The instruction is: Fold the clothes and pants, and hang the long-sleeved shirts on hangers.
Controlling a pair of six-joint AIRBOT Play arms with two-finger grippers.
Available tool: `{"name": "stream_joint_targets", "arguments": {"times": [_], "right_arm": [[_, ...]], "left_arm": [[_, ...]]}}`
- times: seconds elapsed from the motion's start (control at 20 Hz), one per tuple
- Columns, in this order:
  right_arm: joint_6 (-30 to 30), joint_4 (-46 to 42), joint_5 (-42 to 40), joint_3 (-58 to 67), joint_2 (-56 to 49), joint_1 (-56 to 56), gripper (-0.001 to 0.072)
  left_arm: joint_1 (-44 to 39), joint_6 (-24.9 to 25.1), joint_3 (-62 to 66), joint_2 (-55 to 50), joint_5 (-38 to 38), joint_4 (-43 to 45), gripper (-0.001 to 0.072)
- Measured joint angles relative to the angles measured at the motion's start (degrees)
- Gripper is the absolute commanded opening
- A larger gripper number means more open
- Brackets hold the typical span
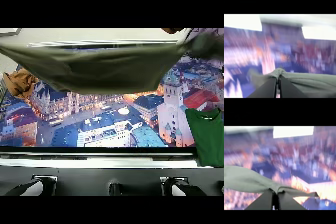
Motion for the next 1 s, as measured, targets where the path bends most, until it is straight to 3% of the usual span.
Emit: {"name": "stream_joint_targets", "arguments": {"times": [0.25,0.5,0.75,1.0], "right_arm": [[6.27,-4.61,-4.07,8.17,11.93,0.11,0.0024],[11.8,-11.58,-7.23,9.7,16.7,0.13,0.0024],[14.29,-14.73,-12.66,9.97,7.37,0.15,0.0024],[13.44,-14.38,-14.73,10.01,-12.13,0.26,0.0025]], "left_arm": [[-0.44,-5.9,4.46,13.07,-2.86,10.27,0.0014],[-0.52,-7.96,4.9,18.32,-4.63,16.24,0.0014],[-0.59,-7.13,-1.27,13.03,-6.91,15.06,0.0014],[-2.58,-3.45,-8.74,-2.95,-6.45,12.48,0.0014]]}}
